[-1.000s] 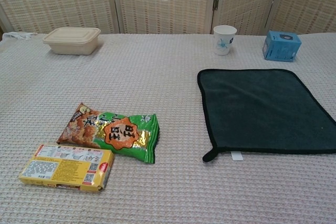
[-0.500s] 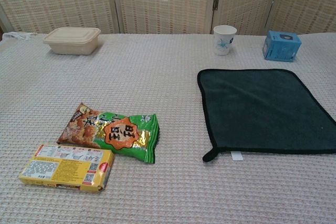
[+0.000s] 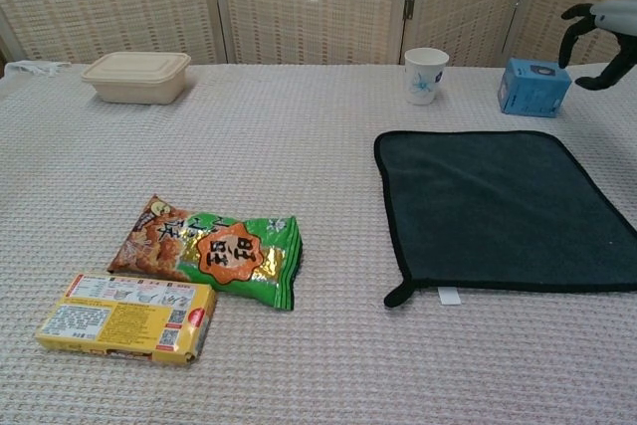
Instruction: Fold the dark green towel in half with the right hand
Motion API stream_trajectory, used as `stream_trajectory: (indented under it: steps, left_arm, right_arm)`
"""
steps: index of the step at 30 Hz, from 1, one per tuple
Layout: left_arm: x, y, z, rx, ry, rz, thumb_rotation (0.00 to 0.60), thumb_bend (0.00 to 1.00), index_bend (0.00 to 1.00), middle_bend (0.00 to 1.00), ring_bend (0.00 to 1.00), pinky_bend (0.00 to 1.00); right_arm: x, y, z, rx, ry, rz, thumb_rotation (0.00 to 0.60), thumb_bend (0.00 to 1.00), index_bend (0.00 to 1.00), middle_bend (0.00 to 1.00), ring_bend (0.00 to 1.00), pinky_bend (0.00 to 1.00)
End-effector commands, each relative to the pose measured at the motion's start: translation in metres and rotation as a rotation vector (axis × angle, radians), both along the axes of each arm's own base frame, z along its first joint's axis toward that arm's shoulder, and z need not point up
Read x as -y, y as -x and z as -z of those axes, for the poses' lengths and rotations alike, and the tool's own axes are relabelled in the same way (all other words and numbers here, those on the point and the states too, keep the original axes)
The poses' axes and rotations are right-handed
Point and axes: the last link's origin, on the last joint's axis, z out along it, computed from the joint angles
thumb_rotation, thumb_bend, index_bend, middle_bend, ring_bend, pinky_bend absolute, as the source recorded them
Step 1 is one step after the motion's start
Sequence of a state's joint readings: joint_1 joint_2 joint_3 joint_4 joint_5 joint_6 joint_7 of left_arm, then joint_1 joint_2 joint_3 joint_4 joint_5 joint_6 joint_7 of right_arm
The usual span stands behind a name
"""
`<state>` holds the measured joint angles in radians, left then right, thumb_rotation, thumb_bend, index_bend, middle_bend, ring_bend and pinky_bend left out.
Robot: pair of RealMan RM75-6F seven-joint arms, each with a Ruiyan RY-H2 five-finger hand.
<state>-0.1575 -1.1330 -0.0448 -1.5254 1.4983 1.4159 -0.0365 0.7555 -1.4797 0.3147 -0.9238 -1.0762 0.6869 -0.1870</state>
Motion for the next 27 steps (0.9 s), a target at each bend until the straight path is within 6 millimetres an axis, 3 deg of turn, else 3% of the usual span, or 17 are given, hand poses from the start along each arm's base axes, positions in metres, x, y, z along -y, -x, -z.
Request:
stream_trajectory:
  steps: [1, 13, 27]
  left_arm:
    - [-0.001, 0.003, -0.003, -0.018, -0.028, -0.023, 0.600, 0.54, 0.11, 0.11, 0.04, 0.00]
    - [-0.003, 0.008, -0.006, -0.002, -0.005, -0.057, 0.600, 0.54, 0.06, 0.11, 0.01, 0.00]
    - [-0.004, 0.011, -0.012, 0.012, -0.022, -0.064, 0.600, 0.54, 0.03, 0.11, 0.01, 0.00]
  right_arm:
    - [0.018, -0.016, 0.031, -0.021, -0.066, 0.007, 0.600, 0.46, 0.41, 0.03, 0.00, 0.00]
    - [0.044, -0.042, 0.071, -0.109, -0.165, 0.022, 0.600, 0.49, 0.42, 0.03, 0.00, 0.00]
    - [0.050, -0.060, 0.109, -0.193, -0.221, 0.022, 0.600, 0.49, 0.42, 0.03, 0.00, 0.00]
